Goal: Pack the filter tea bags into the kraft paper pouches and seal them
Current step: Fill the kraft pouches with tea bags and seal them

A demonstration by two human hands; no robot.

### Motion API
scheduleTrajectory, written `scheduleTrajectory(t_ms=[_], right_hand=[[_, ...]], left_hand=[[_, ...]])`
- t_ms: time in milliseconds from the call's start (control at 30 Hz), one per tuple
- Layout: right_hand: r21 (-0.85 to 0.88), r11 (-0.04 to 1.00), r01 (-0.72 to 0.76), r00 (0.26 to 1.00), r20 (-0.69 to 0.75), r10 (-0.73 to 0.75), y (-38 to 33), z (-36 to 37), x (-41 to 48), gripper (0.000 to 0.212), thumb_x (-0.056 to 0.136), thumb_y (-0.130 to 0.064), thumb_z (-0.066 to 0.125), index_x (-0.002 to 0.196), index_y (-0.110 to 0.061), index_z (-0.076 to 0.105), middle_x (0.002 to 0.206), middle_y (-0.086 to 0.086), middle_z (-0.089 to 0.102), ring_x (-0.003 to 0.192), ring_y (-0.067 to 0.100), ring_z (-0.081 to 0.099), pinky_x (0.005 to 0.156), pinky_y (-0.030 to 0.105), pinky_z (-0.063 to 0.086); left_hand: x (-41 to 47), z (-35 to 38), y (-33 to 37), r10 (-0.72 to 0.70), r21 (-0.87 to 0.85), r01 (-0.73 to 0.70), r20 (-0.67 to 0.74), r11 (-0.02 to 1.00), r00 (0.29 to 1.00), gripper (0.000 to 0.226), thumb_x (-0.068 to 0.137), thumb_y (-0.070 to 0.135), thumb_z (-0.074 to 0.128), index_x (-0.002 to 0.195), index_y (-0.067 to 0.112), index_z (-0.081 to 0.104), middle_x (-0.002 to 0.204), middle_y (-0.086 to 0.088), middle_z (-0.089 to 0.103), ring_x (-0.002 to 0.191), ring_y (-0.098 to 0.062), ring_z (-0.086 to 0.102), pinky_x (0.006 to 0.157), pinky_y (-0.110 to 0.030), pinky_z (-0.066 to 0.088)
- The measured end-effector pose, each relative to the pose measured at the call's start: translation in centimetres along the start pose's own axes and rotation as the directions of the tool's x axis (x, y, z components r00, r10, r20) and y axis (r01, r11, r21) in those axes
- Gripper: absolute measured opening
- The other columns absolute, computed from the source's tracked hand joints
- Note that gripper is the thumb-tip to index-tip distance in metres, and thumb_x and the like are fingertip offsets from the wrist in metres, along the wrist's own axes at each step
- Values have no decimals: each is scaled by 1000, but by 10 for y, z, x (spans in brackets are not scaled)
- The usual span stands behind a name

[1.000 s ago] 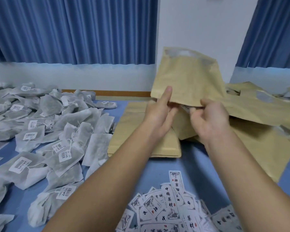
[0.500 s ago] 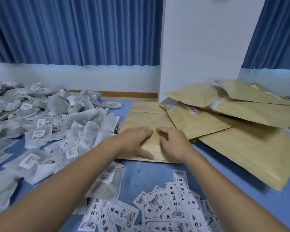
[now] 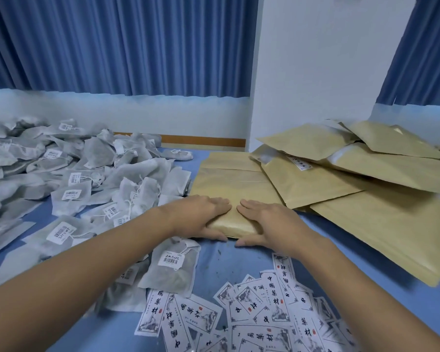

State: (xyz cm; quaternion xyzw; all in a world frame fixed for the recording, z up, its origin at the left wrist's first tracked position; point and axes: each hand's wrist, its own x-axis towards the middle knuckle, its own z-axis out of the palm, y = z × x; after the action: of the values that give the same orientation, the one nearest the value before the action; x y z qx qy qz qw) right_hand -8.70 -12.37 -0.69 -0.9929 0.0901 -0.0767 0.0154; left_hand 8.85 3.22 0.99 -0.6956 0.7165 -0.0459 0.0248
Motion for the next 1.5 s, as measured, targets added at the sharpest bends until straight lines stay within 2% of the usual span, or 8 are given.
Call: scheduleTrajectory(t_ms=[200,433,567,667,800,867,1033,1500], right_hand=[[12,1000,-27,997,71,26,-4,-15,2,65,87,-74,51,143,-41,50,154,-22,39,140,10,42,108,36,43],[-86,995,-46,997,-72,40,-17,-27,-1,39,91,-57,58,120,-33,49,101,-5,68,93,27,64,70,38,50],[-66,987,-148,954,-272,125,-25,-38,-3,17,99,-32,48,114,-26,52,93,0,68,84,32,63,61,37,44],[-46,986,-160,957,-251,144,-32,-45,-2,17,104,-35,38,100,-26,53,88,-1,66,86,32,62,62,37,46],[69,996,-49,978,-197,62,-41,-51,-5,23,103,-42,42,109,-37,63,104,-14,68,96,19,60,74,38,53],[98,995,-19,998,-55,24,-39,-52,-5,16,100,-39,48,105,-38,63,99,-11,68,95,19,61,76,41,53],[416,909,38,998,29,-55,-42,-49,-6,30,86,-56,67,109,-38,71,105,-12,71,99,12,64,88,43,53],[779,627,-29,999,38,-2,-28,-28,-4,33,80,-58,73,107,-39,77,106,-7,76,112,15,67,100,52,49]], left_hand=[[-10,-14,1,-74,-32,74,14,997,997,38,99,56,47,111,21,57,79,0,60,74,-21,54,71,-37,48],[-11,-32,-4,-45,-90,22,-261,996,964,17,103,25,51,98,12,61,83,-7,65,80,-29,61,73,-36,44],[-22,-22,14,-38,54,140,-815,989,578,16,96,21,67,104,8,69,105,-9,64,97,-30,59,92,-48,45],[-29,8,63,-304,-329,-18,-889,944,344,20,94,33,69,89,15,61,85,-2,58,79,-21,55,75,-30,44],[-19,18,99,-820,-960,-244,-29,-135,571,54,82,65,67,91,14,56,68,-6,60,58,-17,58,46,-27,47],[-14,18,95,-794,-902,-251,146,-352,590,53,90,58,60,101,6,57,76,-15,63,64,-21,64,42,-30,49],[-13,26,93,-826,-908,-312,62,-281,561,26,107,20,42,98,1,56,84,-19,73,64,-20,69,43,-29,51],[-13,39,97,-750,-917,-284,25,-280,661,39,88,42,66,92,5,55,89,-14,74,89,-22,73,68,-27,56]])
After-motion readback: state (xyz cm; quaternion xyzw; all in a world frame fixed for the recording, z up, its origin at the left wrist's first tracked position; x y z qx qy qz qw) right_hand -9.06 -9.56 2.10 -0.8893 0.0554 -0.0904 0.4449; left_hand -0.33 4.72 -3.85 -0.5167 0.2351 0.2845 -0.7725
